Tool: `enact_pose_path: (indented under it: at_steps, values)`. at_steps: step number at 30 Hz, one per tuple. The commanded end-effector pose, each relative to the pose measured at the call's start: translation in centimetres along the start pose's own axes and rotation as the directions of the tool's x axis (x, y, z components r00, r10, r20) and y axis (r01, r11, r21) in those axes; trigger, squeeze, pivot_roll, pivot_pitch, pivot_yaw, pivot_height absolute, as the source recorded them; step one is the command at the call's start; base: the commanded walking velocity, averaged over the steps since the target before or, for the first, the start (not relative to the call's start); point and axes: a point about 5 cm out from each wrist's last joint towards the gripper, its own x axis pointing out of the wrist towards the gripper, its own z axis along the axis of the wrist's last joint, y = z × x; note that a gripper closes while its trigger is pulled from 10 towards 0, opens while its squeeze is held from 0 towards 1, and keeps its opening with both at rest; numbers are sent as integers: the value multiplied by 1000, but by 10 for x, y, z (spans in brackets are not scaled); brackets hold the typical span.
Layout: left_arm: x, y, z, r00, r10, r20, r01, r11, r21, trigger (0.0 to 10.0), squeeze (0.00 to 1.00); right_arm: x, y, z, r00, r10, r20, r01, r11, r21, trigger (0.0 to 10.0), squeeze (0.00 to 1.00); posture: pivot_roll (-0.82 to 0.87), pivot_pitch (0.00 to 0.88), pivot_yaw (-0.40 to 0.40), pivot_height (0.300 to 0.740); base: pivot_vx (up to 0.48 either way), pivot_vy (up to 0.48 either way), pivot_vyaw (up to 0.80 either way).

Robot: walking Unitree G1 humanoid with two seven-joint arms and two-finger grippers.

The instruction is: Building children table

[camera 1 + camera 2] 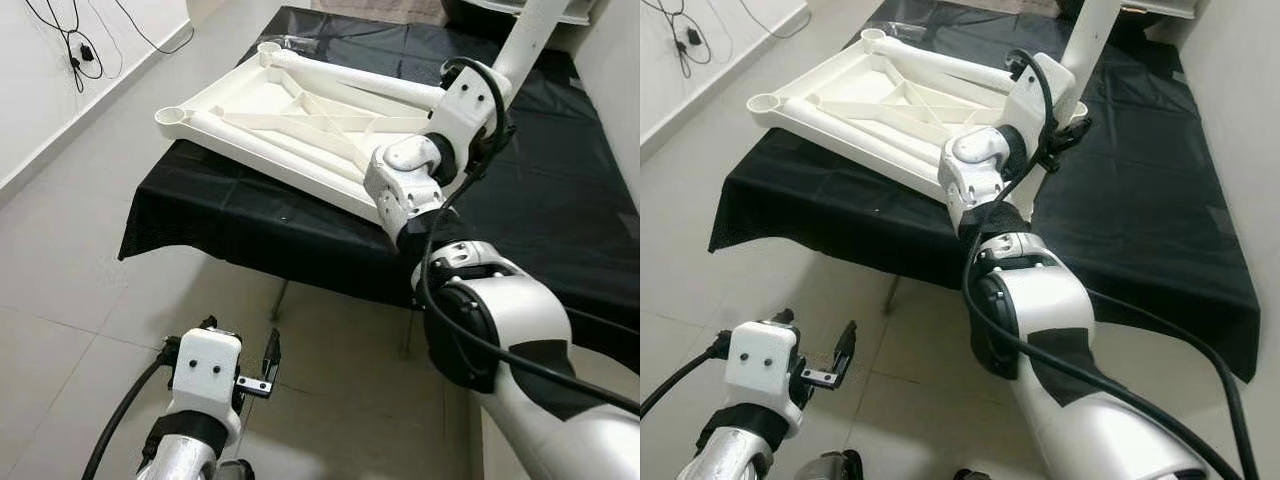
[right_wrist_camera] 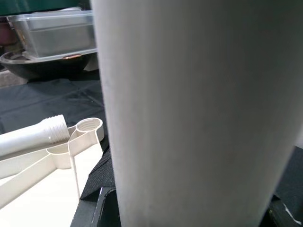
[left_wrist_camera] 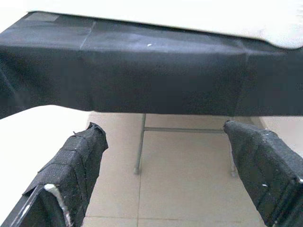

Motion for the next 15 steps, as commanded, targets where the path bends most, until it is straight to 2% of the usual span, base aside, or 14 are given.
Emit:
enact_pose_path:
  at_steps: [1, 3, 5, 6, 8, 15]
  values:
    - [-2, -3, -5, 1000, -9, -30, 8, 1000, -11, 10000, 0, 5, -13, -30, 992, -68, -108, 58, 994, -92, 10000, 0, 140, 246, -72, 740, 0, 0, 0]
    - [-1, -4, -4, 999, -18, -28, 18, 1000, -15, 10000, 0, 3, -12, -31, 991, -64, -119, 53, 994, -92, 10000, 0, 140, 246, -72, 740, 0, 0, 0]
    - [-3, -18, -2, 990, -140, -13, 139, 988, -60, 10000, 0, -3, -11, -36, 990, -50, -129, 38, 995, -95, 10000, 0, 137, 247, -68, 740, 0, 0, 0]
    - [-3, -18, -2, 990, -140, -13, 139, 988, -60, 10000, 0, -3, -11, -36, 990, -50, -129, 38, 995, -95, 10000, 0, 137, 247, -68, 740, 0, 0, 0]
    - [-9, -35, 5, 962, -273, 17, 274, 958, -81, 10000, 0, -13, -6, -42, 990, -5, -142, -11, 994, -109, 10000, 0, 137, 247, -68, 740, 0, 0, 0]
    - [-13, -43, 7, 942, -336, 28, 337, 937, -89, 10000, 0, -30, 3, -49, 980, 82, -184, -102, 990, -102, 10000, 0, 137, 247, -68, 740, 0, 0, 0]
